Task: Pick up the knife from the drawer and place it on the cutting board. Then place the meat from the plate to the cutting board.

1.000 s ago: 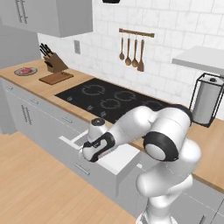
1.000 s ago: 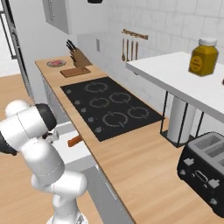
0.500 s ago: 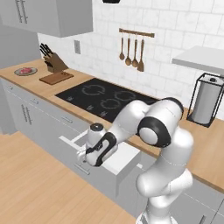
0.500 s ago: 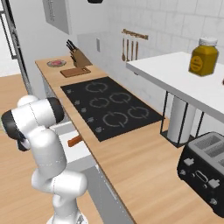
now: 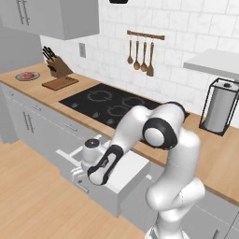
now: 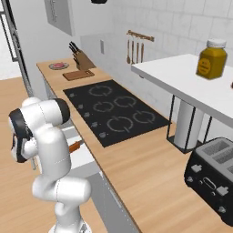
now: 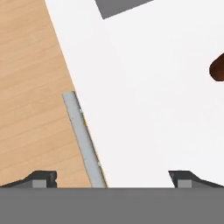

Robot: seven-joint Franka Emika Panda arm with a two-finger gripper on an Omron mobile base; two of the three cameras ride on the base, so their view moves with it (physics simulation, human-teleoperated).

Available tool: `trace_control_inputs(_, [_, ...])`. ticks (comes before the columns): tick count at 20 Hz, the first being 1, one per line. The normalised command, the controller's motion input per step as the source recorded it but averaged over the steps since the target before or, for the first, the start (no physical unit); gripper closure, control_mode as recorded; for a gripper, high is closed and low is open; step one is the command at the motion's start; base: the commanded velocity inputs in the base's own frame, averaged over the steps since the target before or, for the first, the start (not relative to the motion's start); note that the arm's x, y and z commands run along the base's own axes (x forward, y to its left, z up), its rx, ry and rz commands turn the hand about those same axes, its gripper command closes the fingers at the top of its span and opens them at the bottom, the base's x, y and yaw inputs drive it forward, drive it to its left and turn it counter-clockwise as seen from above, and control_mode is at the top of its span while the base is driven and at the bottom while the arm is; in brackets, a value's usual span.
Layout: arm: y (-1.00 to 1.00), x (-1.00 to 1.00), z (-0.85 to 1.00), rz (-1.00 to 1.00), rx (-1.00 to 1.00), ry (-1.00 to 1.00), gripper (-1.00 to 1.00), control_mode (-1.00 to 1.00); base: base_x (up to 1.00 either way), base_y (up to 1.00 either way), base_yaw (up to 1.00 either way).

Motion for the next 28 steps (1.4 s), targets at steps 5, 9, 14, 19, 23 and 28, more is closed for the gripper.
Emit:
trace_control_inputs(5, [0.98,-0.57,-0.02,0.00,-0.03,0.18,-1.00,-1.00,0.00,0.00,0.00])
trace_control_inputs(9, [0.47,-0.38,0.62,0.00,-0.09,0.05,-1.00,-1.00,0.00,0.00,0.00])
trace_control_inputs(14, [-0.56,-0.06,0.78,-0.08,0.00,0.00,-1.00,-1.00,0.00,0.00,0.00])
trace_control_inputs(19, [-0.77,0.16,0.03,-0.17,0.00,0.08,-1.00,-1.00,0.00,0.00,0.00])
trace_control_inputs(23, [-0.47,0.35,0.00,-0.15,0.00,0.02,-1.00,-1.00,0.00,0.00,0.00])
trace_control_inputs(28, [-0.27,0.24,0.00,-0.03,0.00,0.00,-1.00,-1.00,0.00,0.00,0.00])
